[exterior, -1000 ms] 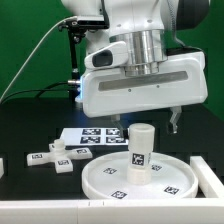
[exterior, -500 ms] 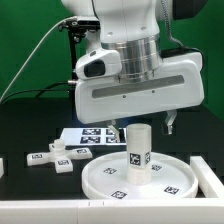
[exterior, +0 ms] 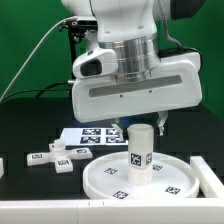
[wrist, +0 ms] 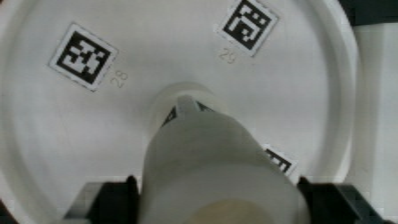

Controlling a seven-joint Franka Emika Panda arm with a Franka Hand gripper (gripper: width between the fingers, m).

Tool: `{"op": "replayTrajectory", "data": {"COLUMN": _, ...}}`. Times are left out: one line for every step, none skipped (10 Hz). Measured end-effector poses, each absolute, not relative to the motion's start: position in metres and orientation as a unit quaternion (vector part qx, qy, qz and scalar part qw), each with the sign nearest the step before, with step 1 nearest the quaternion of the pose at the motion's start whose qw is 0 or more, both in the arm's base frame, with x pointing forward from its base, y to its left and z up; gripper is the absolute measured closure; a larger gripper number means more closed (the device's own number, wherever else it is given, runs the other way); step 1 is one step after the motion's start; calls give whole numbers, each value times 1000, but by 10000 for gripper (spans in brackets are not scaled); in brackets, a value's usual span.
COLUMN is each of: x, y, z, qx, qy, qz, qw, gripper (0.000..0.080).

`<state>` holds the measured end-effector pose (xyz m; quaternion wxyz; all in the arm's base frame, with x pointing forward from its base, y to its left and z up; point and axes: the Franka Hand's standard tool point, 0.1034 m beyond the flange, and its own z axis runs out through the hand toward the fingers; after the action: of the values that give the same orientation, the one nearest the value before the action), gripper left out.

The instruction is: Assemble round table

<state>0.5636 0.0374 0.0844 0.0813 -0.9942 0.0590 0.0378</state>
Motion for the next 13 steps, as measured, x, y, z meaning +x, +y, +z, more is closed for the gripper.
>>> {"op": "replayTrajectory", "data": {"x": 565, "y": 37, "z": 84, "qx": -990, "qy": 109, "qz": 36, "qw": 79, "gripper": 376}}
{"op": "replayTrajectory", "data": {"x": 566, "y": 38, "z": 84, "qx": -984, "qy": 158, "qz": 38, "qw": 77, "gripper": 376}}
{"op": "replayTrajectory", "data": {"x": 566, "y": 39, "z": 84, "qx": -975, "qy": 207, "qz": 39, "qw": 74, "gripper": 376}}
{"op": "replayTrajectory", "data": {"x": 568, "y": 40, "z": 84, "qx": -956, "qy": 284, "qz": 36, "qw": 71, "gripper": 376}}
{"op": "replayTrajectory", "data": {"x": 568, "y": 39, "z": 84, "qx": -928, "qy": 364, "qz": 29, "qw": 76, "gripper": 376}}
{"op": "replayTrajectory", "data": {"x": 566, "y": 41, "z": 84, "qx": -905, "qy": 418, "qz": 33, "qw": 75, "gripper": 376}}
{"op": "replayTrajectory", "data": {"x": 567, "y": 41, "z": 84, "qx": -893, "qy": 442, "qz": 33, "qw": 74, "gripper": 376}}
{"op": "replayTrajectory", "data": {"x": 568, "y": 39, "z": 84, "qx": -885, "qy": 459, "qz": 32, "qw": 78, "gripper": 376}}
{"op": "replayTrajectory", "data": {"x": 568, "y": 41, "z": 83, "qx": -873, "qy": 479, "qz": 34, "qw": 78, "gripper": 376}}
{"op": "replayTrajectory", "data": {"x": 568, "y": 41, "z": 83, "qx": -880, "qy": 466, "qz": 33, "qw": 78, "gripper": 253}}
{"op": "replayTrajectory", "data": {"x": 567, "y": 40, "z": 83, "qx": -891, "qy": 445, "qz": 32, "qw": 79, "gripper": 181}}
{"op": "replayTrajectory", "data": {"x": 567, "y": 37, "z": 82, "qx": -918, "qy": 387, "qz": 25, "qw": 75, "gripper": 159}}
{"op": "replayTrajectory", "data": {"x": 567, "y": 34, "z": 83, "qx": -948, "qy": 308, "qz": 21, "qw": 70, "gripper": 159}}
